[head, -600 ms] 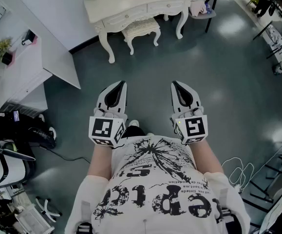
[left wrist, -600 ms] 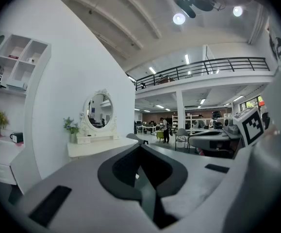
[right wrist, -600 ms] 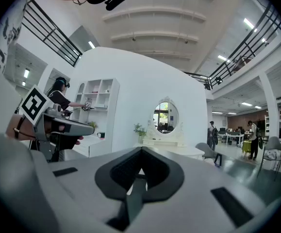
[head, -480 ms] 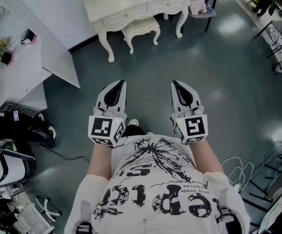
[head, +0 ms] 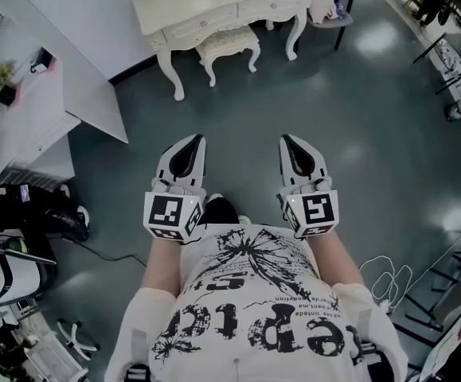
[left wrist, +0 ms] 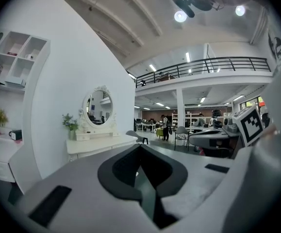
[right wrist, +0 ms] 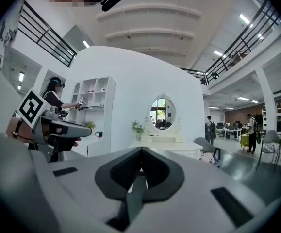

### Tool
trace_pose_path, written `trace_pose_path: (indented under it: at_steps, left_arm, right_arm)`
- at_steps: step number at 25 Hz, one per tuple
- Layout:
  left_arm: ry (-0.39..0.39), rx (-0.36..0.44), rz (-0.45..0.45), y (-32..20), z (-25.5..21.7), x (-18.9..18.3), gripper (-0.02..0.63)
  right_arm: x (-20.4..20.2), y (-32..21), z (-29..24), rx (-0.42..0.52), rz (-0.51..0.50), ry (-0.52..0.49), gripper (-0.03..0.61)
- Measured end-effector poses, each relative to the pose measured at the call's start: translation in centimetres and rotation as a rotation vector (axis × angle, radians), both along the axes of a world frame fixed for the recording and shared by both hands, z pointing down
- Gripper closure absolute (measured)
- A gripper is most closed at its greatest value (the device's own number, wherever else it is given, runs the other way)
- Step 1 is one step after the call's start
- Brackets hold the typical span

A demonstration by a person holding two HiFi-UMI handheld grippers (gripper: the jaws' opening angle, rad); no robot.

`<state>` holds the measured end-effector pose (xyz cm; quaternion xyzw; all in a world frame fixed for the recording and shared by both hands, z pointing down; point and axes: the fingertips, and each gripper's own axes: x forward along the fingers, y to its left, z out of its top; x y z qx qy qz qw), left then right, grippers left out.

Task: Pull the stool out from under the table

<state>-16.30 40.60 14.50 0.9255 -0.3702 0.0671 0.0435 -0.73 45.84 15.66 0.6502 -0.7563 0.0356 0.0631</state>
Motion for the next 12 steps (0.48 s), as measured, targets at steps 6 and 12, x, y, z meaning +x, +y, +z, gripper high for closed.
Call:
trace_pose_path:
  at_steps: [6,12]
  left_arm:
    - [-0.026,-0.049,-0.025,-1.1,2.8,-0.6,0.597]
    - [-0.03,-0.06,-0.051,-6.1,4.1,-1.1,0.597]
  right_arm:
    - [1.0,-1.4,2.2,-0.033,0.011,-0.026,0.563]
    - [1.7,-6.6,3.9,-0.064,0.015,-0.026,0.563]
